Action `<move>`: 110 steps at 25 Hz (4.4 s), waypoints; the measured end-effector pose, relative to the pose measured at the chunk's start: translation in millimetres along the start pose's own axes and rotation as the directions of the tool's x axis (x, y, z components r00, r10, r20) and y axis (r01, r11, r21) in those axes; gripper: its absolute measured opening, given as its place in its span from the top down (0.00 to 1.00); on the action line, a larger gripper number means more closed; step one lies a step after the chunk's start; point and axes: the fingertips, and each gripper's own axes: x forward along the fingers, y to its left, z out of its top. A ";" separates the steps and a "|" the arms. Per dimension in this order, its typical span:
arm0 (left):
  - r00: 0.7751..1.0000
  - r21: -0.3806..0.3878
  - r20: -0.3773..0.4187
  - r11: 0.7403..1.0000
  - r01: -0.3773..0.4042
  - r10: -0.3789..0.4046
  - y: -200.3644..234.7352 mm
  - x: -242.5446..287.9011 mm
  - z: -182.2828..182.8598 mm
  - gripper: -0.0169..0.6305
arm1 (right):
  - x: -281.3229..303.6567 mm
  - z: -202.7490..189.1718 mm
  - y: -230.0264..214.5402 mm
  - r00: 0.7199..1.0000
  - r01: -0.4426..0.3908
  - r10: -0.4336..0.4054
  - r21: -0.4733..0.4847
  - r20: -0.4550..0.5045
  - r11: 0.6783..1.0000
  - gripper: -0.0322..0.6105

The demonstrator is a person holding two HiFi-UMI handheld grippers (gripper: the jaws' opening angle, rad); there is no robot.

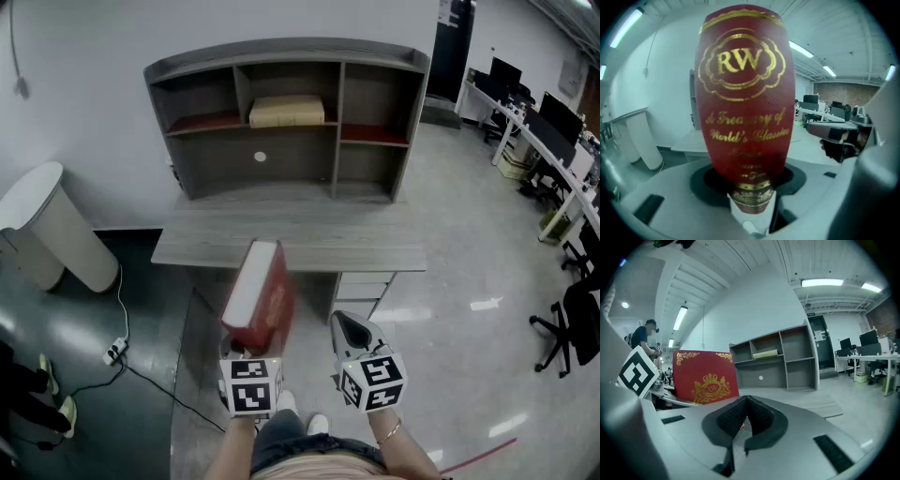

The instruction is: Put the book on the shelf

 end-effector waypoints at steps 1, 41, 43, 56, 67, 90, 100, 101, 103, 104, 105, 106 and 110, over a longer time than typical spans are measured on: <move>1.000 0.000 0.002 1.000 0.001 -0.001 -1.3 -0.3 1.3 0.62 | -0.5 1.0 -0.8 1.000 0.001 -0.001 -0.001 0.002 1.000 0.94; 1.000 -0.071 -0.002 0.997 -0.004 0.004 52.4 171.5 109.2 0.62 | 145.0 35.8 -80.8 1.000 -0.004 0.004 0.025 -0.022 1.000 0.94; 1.000 -0.072 -0.007 0.997 0.004 -0.004 58.3 188.9 118.0 0.62 | 163.5 43.0 -85.9 1.000 0.005 -0.005 0.025 -0.023 1.000 0.94; 0.999 -0.064 -0.020 0.997 0.032 -0.034 85.1 286.2 164.6 0.62 | 255.7 61.7 -104.5 0.998 0.052 -0.050 0.033 -0.046 0.998 0.94; 0.998 -0.052 -0.042 0.998 0.038 -0.040 94.2 338.4 174.4 0.62 | 292.2 64.6 -116.8 0.994 0.080 -0.077 0.029 -0.077 0.996 0.94; 0.997 -0.086 -0.045 0.994 -0.060 0.057 114.9 421.9 209.0 0.62 | 345.8 74.9 -158.2 0.992 0.072 -0.072 -0.001 -0.104 0.997 0.94; 0.996 -0.094 -0.040 0.992 -0.086 0.083 115.4 457.1 223.2 0.62 | 372.6 79.3 -177.4 0.991 0.062 -0.062 -0.002 -0.122 0.998 0.94; 0.996 -0.094 -0.039 0.992 -0.089 0.086 115.6 460.0 224.6 0.62 | 374.6 79.2 -178.9 0.990 0.061 -0.061 -0.002 -0.124 0.998 0.94; 0.995 -0.098 -0.038 0.991 -0.093 0.090 115.9 465.8 227.5 0.62 | 378.7 79.1 -182.2 0.990 0.059 -0.059 -0.002 -0.130 0.998 0.94; 0.995 -0.100 -0.038 0.990 -0.096 0.092 116.0 468.8 229.1 0.62 | 380.6 78.9 -184.1 0.990 0.058 -0.058 -0.003 -0.132 0.998 0.94; 0.995 -0.102 -0.037 0.990 -0.099 0.096 116.4 471.8 230.8 0.62 | 382.5 78.7 -186.2 0.989 0.058 -0.058 -0.003 -0.135 0.998 0.94; 0.994 -0.103 -0.036 0.989 -0.103 0.100 117.0 474.8 232.6 0.62 | 384.4 78.6 -188.3 0.989 0.058 -0.058 -0.003 -0.137 0.998 0.94; 0.993 -0.105 -0.030 0.987 -0.118 0.116 119.2 487.1 240.2 0.62 | 391.3 78.1 -197.5 0.988 0.060 -0.060 -0.003 -0.143 0.998 0.94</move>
